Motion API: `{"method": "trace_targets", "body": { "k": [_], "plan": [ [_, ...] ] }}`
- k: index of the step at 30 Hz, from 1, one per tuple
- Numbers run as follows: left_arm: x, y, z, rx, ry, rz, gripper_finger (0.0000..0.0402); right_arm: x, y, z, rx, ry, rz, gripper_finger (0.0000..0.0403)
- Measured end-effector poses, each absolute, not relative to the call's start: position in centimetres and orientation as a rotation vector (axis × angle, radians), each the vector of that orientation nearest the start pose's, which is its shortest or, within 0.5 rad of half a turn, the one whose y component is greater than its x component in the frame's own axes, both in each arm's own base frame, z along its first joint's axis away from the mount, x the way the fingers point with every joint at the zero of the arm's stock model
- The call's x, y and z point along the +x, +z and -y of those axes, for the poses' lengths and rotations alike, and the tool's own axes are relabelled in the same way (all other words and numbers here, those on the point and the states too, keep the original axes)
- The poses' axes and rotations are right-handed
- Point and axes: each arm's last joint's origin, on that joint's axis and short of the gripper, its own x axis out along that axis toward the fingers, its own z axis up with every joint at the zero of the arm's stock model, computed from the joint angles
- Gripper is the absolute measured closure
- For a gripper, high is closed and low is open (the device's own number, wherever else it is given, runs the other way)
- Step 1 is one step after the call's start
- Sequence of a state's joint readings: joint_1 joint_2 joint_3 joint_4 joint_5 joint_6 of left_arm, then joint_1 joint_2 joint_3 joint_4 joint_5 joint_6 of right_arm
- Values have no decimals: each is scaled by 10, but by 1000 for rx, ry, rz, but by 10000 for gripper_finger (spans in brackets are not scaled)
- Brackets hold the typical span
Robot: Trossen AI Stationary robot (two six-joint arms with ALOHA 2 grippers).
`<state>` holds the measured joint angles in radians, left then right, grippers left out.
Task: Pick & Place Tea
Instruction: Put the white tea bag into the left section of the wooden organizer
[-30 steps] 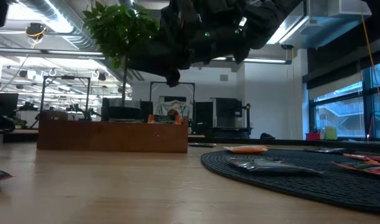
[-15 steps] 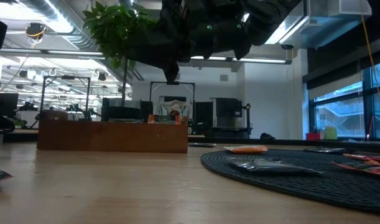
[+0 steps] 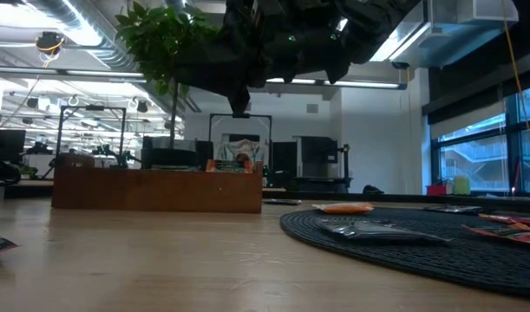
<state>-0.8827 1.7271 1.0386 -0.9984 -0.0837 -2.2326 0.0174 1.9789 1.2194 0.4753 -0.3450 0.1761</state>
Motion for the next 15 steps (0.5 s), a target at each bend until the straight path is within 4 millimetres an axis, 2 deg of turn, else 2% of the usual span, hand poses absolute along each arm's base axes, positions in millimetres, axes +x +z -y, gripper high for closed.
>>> {"method": "trace_targets", "body": {
  "k": [8, 15],
  "plan": [
    [181, 151, 210, -952, 1213, -1194, 219, 433, 190, -17, 226, 330, -362, 277],
    [188, 140, 215, -981, 1193, -1160, 219, 433, 189, -17, 227, 329, -367, 277]
  ]
}}
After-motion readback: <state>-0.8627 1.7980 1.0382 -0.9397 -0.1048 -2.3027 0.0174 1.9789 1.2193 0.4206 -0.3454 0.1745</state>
